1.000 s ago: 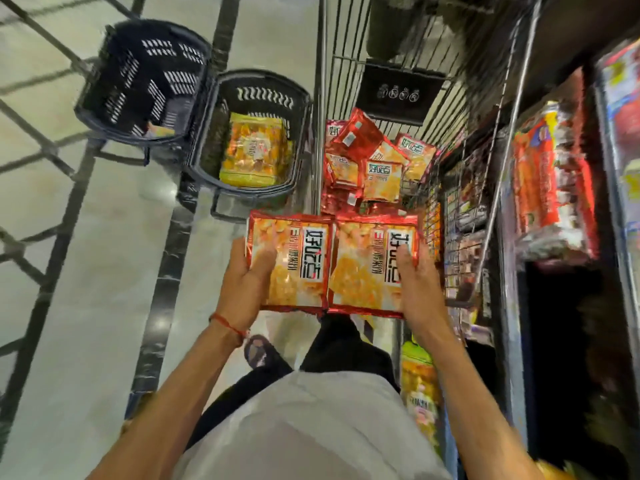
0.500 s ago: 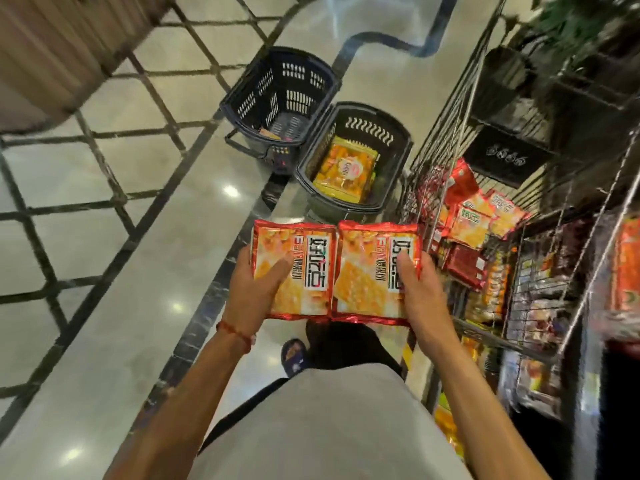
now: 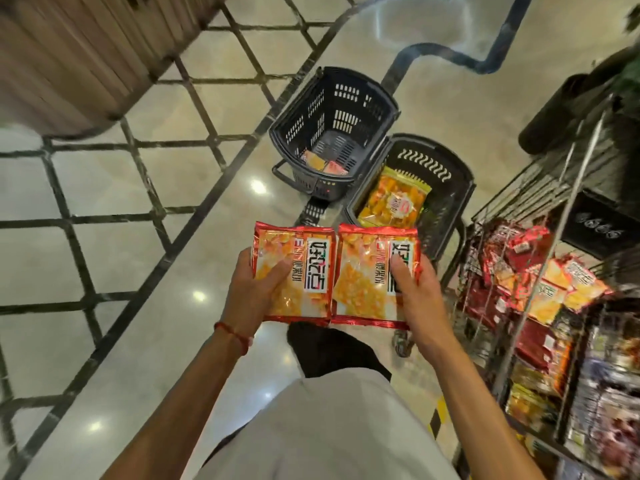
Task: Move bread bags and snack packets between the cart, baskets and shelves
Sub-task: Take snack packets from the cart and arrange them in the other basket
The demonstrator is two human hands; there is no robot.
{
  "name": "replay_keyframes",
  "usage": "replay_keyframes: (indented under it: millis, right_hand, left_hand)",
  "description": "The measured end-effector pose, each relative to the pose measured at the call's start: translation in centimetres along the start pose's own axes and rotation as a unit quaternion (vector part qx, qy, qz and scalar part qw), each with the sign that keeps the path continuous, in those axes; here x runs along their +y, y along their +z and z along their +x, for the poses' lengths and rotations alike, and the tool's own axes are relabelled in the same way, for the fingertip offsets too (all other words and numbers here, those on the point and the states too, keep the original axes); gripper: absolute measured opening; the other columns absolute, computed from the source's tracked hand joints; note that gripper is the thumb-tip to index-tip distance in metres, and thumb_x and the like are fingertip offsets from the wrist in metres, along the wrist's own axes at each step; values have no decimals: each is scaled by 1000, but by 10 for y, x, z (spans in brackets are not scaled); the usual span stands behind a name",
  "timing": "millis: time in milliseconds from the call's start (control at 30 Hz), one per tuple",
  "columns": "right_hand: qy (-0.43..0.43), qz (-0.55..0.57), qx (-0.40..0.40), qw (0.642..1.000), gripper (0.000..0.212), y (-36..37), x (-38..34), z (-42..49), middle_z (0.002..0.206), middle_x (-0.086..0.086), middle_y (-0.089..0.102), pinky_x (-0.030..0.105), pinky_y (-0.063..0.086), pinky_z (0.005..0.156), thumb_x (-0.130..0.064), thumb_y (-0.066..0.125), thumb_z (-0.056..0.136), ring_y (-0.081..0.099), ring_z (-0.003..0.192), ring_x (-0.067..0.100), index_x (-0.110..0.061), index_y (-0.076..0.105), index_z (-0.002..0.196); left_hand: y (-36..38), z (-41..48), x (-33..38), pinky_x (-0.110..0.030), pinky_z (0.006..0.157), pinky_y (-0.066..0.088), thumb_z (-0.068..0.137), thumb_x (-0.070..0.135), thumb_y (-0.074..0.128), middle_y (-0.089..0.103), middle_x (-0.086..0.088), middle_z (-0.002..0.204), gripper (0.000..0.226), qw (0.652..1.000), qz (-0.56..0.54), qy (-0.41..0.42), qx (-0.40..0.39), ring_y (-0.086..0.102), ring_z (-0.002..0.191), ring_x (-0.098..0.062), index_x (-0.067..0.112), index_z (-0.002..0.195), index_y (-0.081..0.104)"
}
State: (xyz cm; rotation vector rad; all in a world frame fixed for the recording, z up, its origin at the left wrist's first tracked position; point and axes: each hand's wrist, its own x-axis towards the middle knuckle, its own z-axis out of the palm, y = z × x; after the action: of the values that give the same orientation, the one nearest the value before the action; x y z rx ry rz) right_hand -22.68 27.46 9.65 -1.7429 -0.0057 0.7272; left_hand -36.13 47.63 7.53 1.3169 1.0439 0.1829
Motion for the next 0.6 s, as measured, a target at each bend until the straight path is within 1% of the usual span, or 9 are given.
replay_keyframes:
  millis: [67,100,133,167,200,267,433,533,600]
  right_hand:
    - [6,4,3,1000,35,17,-17,29,124,-8,73,26,61,90,-42,57,106,72,109,6,-26,58,137]
    - [12,8,3,1000,37,26,-26,43,126,-7,72,31,60,95,-46,58,105,71,111,6,-29,57,138]
    - [18,12,2,1000,37,34,-33,57,128,-7,72,39,59,99,-50,59,103,71,114,9,-33,57,137]
    - [23,18,4,1000,35,42,-42,70,128,-8,72,46,57,102,-51,60,103,71,115,12,-36,58,135]
    - [26,25,5,999,31,50,-51,83,127,-8,73,49,57,103,-48,59,104,71,115,13,-38,59,133]
    - [22,36,0,999,28,65,-68,106,125,-8,74,48,57,102,-42,58,104,72,114,13,-38,59,131]
    - [29,44,13,999,36,93,-100,160,124,-13,73,38,59,96,-42,61,103,72,111,7,-38,55,137]
    - [41,55,41,997,33,110,-115,193,122,-12,74,37,59,95,-42,62,101,73,109,7,-39,57,134]
    - [48,64,66,995,30,124,-124,215,118,-16,75,36,59,93,-43,62,101,73,108,6,-43,56,130]
  left_hand:
    - [-7,34,23,-29,74,61,93,37,71,69,7,115,44,1000,18,-2,1,71,97,-13,23,131,53]
    - [-12,52,34,-29,74,62,92,39,73,71,6,115,45,1000,24,1,-4,73,97,-14,23,131,56]
    - [-17,69,44,-30,74,63,91,41,75,72,5,115,47,1000,28,5,-11,74,99,-15,23,131,58]
    - [-21,84,55,-33,75,64,88,43,77,73,3,116,50,999,30,7,-16,74,100,-16,23,130,60]
    - [-25,98,65,-36,77,64,86,44,79,74,2,117,52,999,27,9,-17,74,102,-17,22,130,61]
    - [-31,124,83,-42,83,62,82,44,81,74,-1,118,57,1000,10,2,-17,74,106,-20,21,130,61]
    - [-37,192,121,-54,91,60,80,49,83,73,-1,122,65,999,5,-21,-45,74,105,-21,23,133,57]
    - [-38,241,143,-55,93,59,78,51,78,74,-3,120,62,996,21,-11,-85,74,106,-23,22,130,60]
    - [-37,276,158,-54,92,59,77,52,79,74,-3,120,63,993,32,-10,-110,74,106,-23,23,130,60]
